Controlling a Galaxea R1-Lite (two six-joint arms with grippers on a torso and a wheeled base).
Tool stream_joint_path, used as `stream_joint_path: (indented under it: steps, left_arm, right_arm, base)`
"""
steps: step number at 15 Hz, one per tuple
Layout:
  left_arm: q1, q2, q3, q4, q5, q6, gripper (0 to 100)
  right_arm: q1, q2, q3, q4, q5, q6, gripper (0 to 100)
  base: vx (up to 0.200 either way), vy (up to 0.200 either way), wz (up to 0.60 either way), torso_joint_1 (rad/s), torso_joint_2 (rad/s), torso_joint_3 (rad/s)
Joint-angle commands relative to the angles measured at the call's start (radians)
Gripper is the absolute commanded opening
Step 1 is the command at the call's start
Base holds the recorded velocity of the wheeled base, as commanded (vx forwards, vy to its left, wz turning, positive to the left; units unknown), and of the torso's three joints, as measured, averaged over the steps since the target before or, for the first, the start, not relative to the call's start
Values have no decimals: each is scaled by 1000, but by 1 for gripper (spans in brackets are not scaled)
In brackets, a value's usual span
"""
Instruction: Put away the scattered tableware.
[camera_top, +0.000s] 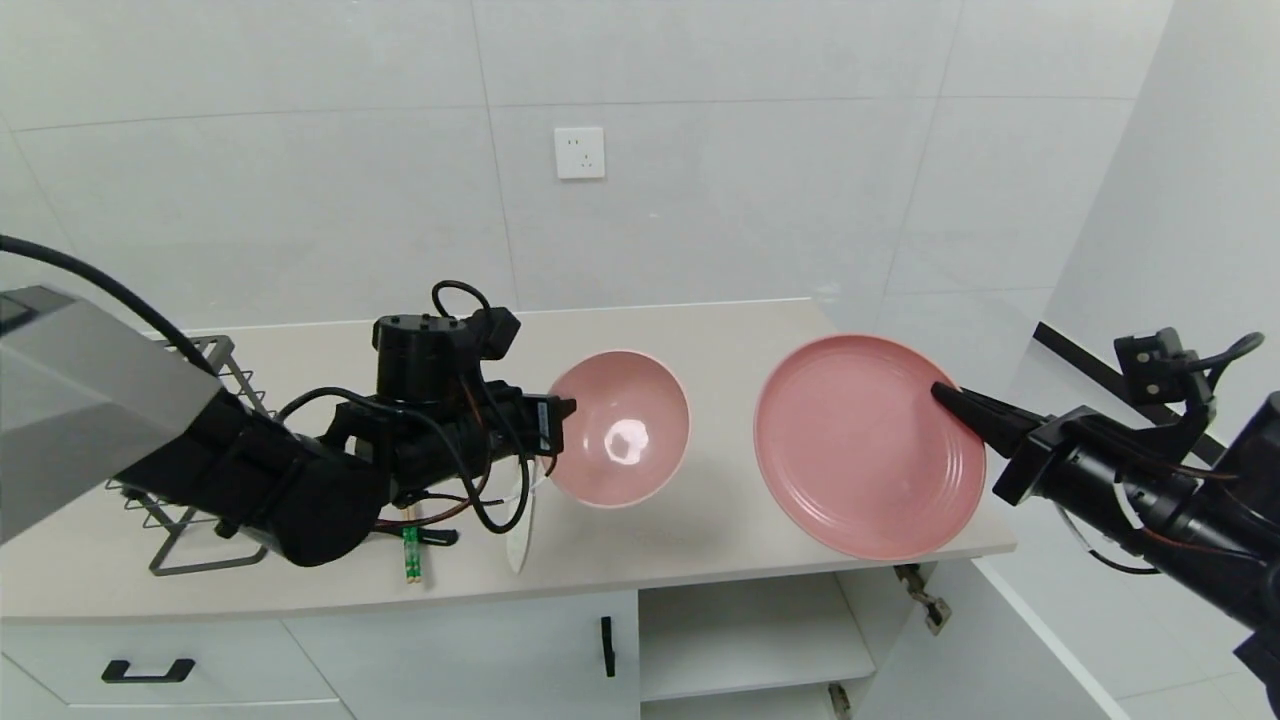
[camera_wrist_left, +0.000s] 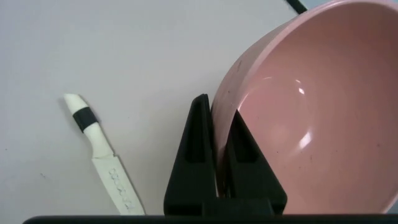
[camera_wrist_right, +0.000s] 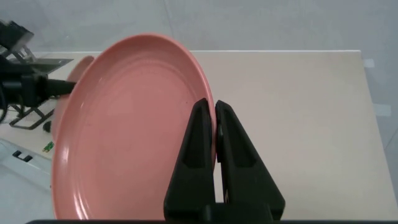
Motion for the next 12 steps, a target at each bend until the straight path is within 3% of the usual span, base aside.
stream_joint_path:
  steps: [1,3,6,9,12]
  left_arm:
    - [5,-143,94,-2,-17,0,0]
    - [17,-219,160,-19,-58,2,0]
    - [19,-304,277,-101,-62,2,0]
    - [16,-363,402,-279,-55,-3,0]
    - [7,-381,445,-333,-57,-34,0]
  right_arm:
    - [1,-12,18,-2,0,-1,0]
    - [1,-38,29,-2,0,-7,0]
    - [6,-76,38,-2,1,-10,0]
    - [69,-113,47,-2,0,-9,0]
    - [99,-113,33,-2,0,-4,0]
  base:
    - [0,0,0,0,0,0]
    - [0,0,0,0,0,0]
    - [0,0,0,0,0,0]
    - [0,0,0,0,0,0]
    - [0,0,0,0,0,0]
